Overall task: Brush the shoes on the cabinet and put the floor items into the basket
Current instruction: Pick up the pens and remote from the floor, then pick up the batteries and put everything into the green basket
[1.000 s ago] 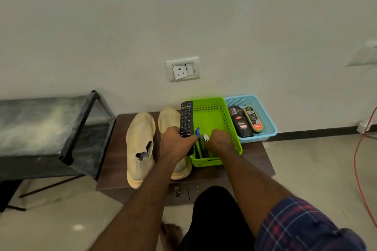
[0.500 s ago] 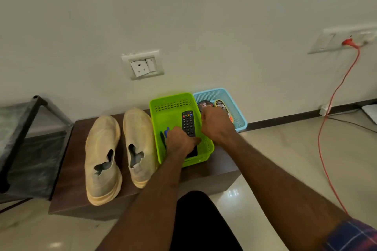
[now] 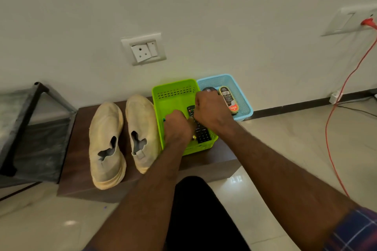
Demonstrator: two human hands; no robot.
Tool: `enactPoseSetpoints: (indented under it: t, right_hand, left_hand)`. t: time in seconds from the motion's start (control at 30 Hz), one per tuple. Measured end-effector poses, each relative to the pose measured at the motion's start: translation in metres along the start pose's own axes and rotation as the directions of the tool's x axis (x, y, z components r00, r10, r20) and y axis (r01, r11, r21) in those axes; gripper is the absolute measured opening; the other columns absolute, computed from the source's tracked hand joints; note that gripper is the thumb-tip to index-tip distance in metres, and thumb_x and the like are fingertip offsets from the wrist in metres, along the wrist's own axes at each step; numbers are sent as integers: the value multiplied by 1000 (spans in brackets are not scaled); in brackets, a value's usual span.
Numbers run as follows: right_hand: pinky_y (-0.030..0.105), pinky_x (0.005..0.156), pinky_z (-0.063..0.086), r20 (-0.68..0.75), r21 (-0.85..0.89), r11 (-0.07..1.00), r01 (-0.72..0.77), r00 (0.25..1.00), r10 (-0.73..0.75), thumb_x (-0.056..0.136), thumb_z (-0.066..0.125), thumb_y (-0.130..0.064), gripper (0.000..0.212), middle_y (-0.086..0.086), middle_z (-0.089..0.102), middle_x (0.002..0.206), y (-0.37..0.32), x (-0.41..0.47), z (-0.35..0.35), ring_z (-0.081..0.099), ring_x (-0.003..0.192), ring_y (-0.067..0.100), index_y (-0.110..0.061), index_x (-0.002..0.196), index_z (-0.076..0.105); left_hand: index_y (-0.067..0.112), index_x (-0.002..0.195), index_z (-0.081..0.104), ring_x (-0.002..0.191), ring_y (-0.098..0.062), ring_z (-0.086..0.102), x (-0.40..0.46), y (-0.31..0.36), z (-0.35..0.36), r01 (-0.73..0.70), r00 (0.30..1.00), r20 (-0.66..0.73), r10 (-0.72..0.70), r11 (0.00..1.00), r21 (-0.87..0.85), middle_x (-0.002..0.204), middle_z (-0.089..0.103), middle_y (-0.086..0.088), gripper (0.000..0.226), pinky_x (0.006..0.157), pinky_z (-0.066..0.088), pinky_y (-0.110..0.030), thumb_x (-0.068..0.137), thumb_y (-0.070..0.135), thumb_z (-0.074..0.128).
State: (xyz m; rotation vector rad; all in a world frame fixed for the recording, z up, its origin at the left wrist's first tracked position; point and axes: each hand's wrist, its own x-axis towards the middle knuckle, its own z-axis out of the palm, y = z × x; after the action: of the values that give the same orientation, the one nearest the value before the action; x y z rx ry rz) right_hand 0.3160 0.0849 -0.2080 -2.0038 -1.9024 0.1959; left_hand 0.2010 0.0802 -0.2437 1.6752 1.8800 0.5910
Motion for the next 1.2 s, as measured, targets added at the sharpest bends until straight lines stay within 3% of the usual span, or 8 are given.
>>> enactPoseSetpoints:
  t: [0.17,0.3,0.43,0.57,0.73,0.97,1.1,1.2]
  right_hand:
    - [40,70,47,-20,135,988,71,997,-69,75,61,-27,18,19,67,89,-83,-25,18,63,84,39,-12,86,61]
    - [41,67,46,-79,175,944,280,959,-271,76,56,-32,23,18,68,81,-167,-58,42,63,79,40,-10,83,62]
    - [40,55,47,-12,350,826,441,884,-467,74,57,-31,18,10,62,69,-245,-100,78,59,64,36,-13,72,54]
    - [38,58,50,147,365,731,576,740,-657,78,54,-28,13,10,63,75,-309,-158,138,61,68,36,-15,78,53]
    - [31,63,42,548,253,814,523,616,-566,88,53,-23,11,11,65,94,-334,-228,236,65,87,34,-15,94,57]
    - [30,71,48,769,90,914,396,555,-317,95,51,-28,16,9,65,105,-324,-269,378,65,95,31,-17,100,61]
    - [29,73,47,792,43,952,304,570,-218,96,51,-25,19,9,67,111,-318,-272,446,66,100,32,-21,108,65]
    - [30,74,48,813,37,941,336,538,-224,98,51,-26,16,12,65,110,-316,-272,493,65,101,34,-16,106,62]
  left_hand:
    - [8,67,72,66,-29,66,-31,-58,-82,-179,960,-232,158,981,-74,66,72,-11,17,58,36,-28,73,20,62]
    - [15,55,54,45,-8,44,-74,-138,-149,-170,890,-448,85,974,-153,48,51,5,24,52,36,-21,75,23,63]
    - [17,54,34,47,-12,28,-121,-234,-189,1,816,-572,-80,991,-136,47,32,5,40,52,24,-32,85,19,60]
    - [13,55,40,52,-24,46,-170,-335,-203,393,735,-501,-456,890,-232,50,45,-3,46,56,28,-32,97,24,56]
    - [15,75,64,76,-36,71,-219,-452,-185,691,557,-271,-785,619,-373,74,72,-13,24,80,59,-40,86,36,58]
    - [14,80,69,81,-34,73,-249,-580,-127,828,387,-100,-916,394,-400,75,73,-7,27,75,62,-42,75,40,66]
    - [3,95,67,98,-40,67,-262,-627,-94,860,277,-106,-955,296,-416,93,71,-14,31,88,57,-45,87,33,72]
    - [5,104,62,100,-41,65,-272,-666,-72,891,154,-42,-987,157,-426,104,67,-15,39,89,55,-41,88,40,72]
